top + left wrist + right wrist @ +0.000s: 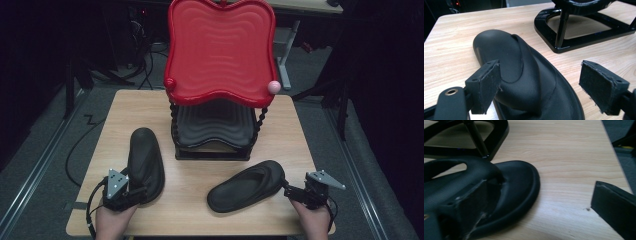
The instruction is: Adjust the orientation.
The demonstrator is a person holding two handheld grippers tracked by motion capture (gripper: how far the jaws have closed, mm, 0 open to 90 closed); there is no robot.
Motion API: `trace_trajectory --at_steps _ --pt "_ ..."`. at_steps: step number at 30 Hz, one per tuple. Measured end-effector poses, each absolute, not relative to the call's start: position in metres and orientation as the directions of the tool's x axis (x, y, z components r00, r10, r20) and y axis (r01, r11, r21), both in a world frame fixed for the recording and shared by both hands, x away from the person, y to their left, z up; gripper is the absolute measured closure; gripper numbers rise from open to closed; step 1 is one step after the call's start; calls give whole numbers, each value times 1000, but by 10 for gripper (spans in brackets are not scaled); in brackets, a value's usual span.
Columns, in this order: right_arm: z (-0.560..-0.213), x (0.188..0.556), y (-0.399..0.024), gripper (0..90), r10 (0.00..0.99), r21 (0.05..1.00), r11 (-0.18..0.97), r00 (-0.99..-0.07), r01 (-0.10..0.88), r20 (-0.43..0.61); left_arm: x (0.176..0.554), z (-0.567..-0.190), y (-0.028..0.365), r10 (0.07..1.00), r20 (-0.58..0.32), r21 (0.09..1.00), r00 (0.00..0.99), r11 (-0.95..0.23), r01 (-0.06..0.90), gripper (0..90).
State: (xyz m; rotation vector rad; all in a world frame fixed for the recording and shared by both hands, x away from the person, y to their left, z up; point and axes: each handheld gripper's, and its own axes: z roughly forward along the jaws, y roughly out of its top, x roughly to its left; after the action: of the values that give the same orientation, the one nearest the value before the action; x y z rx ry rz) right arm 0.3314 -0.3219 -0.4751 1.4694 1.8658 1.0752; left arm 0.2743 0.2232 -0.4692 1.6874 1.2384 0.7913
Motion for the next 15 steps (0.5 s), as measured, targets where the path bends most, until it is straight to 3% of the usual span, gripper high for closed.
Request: trace_trajectory --at_steps 15 --pt "-476 332 -325 150 945 874 97 -320 475 69 282 -476 230 967 3 898 257 -116 424 195"
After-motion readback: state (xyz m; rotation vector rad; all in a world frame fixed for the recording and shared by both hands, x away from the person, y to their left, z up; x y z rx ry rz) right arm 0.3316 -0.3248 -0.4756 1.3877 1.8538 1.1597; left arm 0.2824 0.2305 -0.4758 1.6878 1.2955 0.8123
